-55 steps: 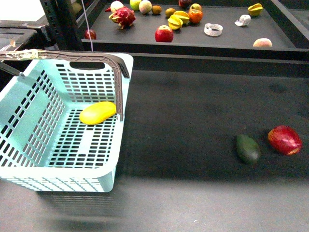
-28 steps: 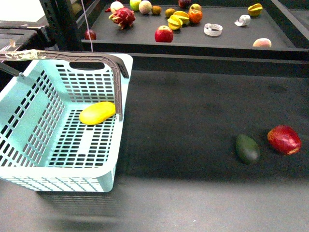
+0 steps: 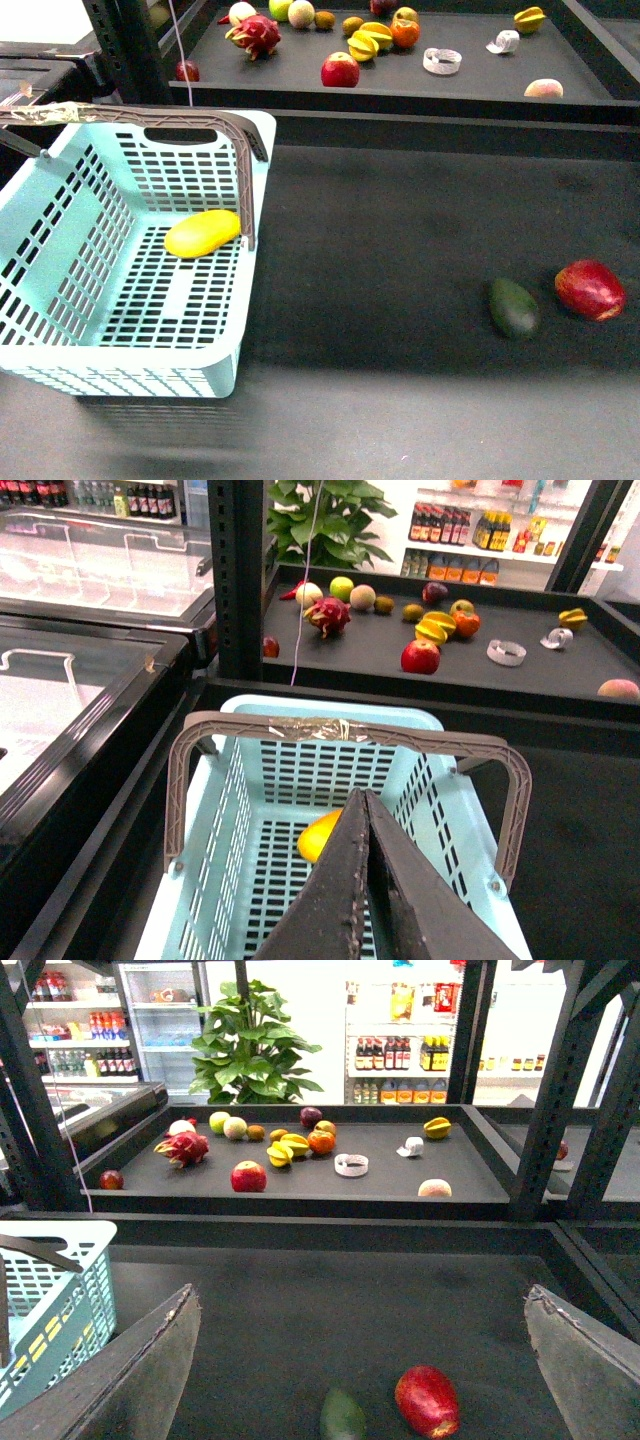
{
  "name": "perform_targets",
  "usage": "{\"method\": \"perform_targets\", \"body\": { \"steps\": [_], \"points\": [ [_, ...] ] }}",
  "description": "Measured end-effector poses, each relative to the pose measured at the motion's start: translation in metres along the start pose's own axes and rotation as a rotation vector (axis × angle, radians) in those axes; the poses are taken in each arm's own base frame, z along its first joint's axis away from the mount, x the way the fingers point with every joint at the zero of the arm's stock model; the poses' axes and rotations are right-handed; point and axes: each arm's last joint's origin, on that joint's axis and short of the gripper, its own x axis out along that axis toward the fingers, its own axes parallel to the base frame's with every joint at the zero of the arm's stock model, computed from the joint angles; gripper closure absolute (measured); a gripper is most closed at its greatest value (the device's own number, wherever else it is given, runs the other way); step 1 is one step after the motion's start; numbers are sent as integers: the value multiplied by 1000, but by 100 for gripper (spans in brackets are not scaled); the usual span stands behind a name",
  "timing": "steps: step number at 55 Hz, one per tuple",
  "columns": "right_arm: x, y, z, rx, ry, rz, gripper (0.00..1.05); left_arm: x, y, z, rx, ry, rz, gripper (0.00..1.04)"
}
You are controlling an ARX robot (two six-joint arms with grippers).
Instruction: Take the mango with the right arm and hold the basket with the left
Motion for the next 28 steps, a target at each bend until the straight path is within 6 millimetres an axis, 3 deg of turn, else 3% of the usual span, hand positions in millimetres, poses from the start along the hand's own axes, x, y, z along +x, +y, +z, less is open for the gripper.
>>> {"method": "perform_targets", "body": {
  "steps": [28],
  "points": [
    [0,0,0,0,0,0,8,-27,0,13,8,-47,-1,103]
  ]
}}
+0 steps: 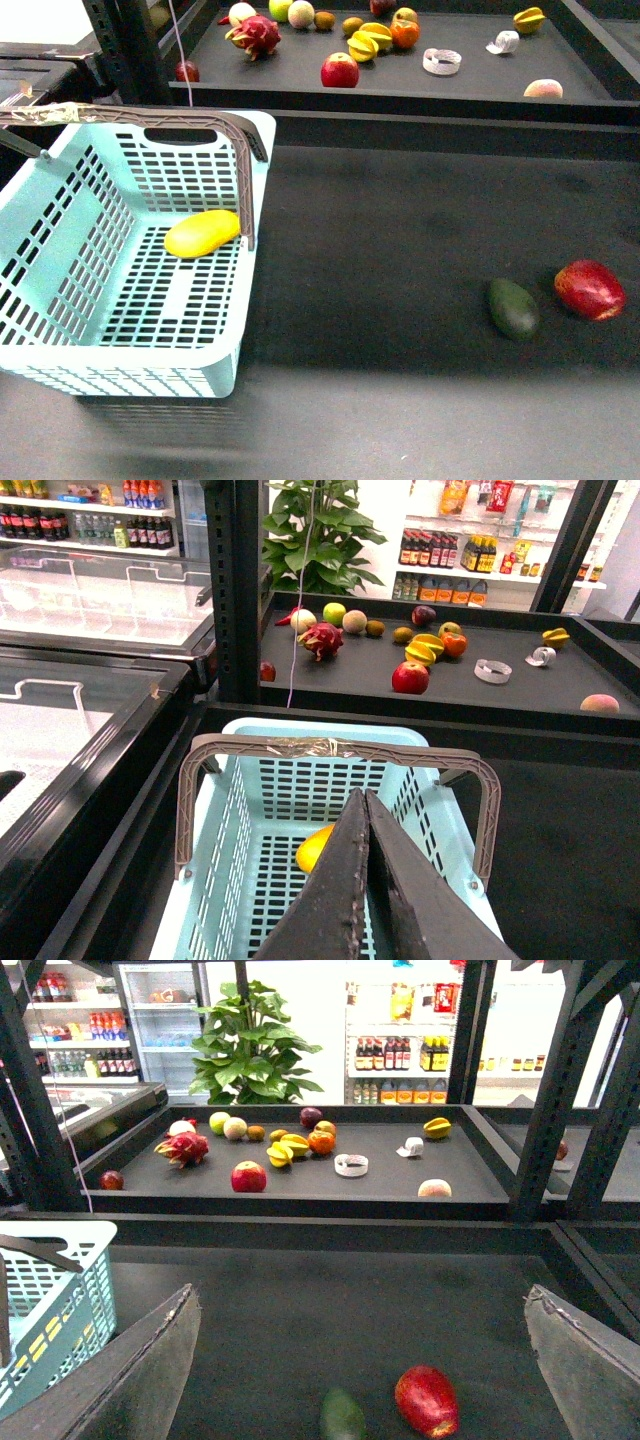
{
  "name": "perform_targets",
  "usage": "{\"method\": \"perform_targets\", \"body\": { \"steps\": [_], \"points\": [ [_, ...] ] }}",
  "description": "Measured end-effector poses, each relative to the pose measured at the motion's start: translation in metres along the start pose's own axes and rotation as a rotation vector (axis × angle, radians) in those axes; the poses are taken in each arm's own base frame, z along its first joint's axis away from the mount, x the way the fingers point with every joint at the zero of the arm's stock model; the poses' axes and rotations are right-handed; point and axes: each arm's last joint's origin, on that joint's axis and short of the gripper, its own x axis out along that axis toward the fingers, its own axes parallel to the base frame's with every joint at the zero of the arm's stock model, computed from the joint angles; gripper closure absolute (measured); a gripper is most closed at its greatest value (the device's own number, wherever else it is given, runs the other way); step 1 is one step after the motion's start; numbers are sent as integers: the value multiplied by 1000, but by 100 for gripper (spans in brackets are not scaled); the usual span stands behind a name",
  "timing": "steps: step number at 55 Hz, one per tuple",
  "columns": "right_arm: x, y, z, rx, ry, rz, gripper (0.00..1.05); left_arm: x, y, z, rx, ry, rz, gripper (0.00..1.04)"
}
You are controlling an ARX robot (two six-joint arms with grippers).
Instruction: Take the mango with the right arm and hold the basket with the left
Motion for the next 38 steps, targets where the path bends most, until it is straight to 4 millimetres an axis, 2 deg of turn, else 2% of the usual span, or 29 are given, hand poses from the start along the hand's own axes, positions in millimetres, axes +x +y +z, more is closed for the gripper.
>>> {"method": "perform_targets", "body": {
  "steps": [38],
  "points": [
    [0,0,0,0,0,0,8,-22,0,2,2,-7,0,103]
  ]
}}
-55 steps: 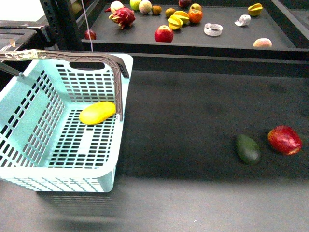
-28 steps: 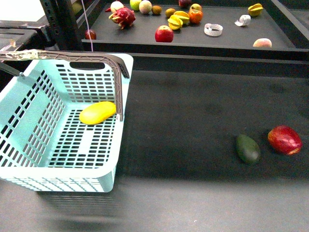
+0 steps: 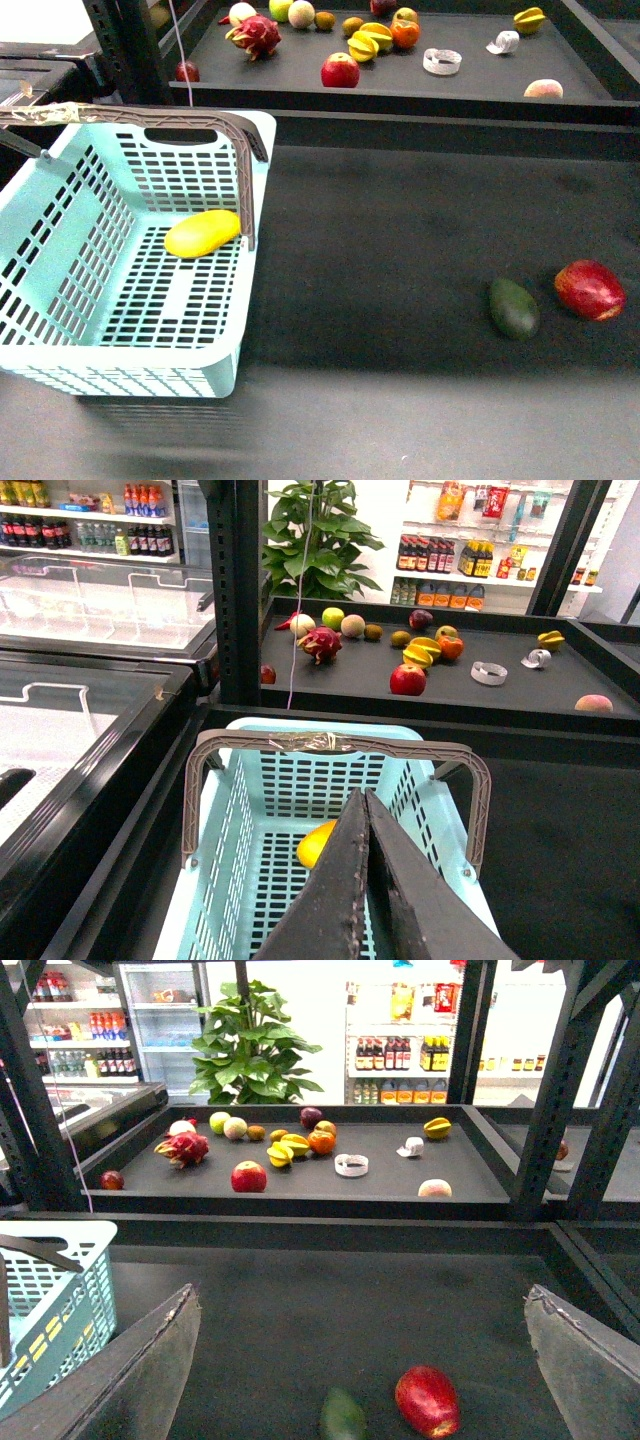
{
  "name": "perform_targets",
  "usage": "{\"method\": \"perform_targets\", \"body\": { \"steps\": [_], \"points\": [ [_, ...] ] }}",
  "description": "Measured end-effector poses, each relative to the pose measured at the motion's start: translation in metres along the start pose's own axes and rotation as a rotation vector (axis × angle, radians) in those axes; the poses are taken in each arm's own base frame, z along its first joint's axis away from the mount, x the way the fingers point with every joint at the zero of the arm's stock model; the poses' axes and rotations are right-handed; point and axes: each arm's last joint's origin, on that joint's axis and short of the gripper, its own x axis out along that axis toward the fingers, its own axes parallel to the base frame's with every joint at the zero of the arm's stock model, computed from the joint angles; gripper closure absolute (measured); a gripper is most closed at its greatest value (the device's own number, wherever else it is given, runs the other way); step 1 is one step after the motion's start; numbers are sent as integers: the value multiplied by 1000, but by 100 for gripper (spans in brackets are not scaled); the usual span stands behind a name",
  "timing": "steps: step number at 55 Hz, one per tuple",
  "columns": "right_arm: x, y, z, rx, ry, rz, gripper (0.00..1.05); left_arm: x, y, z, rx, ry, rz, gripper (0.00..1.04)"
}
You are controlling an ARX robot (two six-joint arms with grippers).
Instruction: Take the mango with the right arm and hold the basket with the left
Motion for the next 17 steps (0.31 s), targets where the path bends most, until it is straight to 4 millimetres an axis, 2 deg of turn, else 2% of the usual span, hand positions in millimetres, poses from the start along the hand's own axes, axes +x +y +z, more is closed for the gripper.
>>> {"method": "perform_targets", "body": {
  "steps": [7,17],
  "points": [
    [0,0,0,0,0,0,8,-11,0,-3,1,7,0,103],
    [0,0,0,0,0,0,8,-11,0,-3,1,6,0,103]
  ]
}}
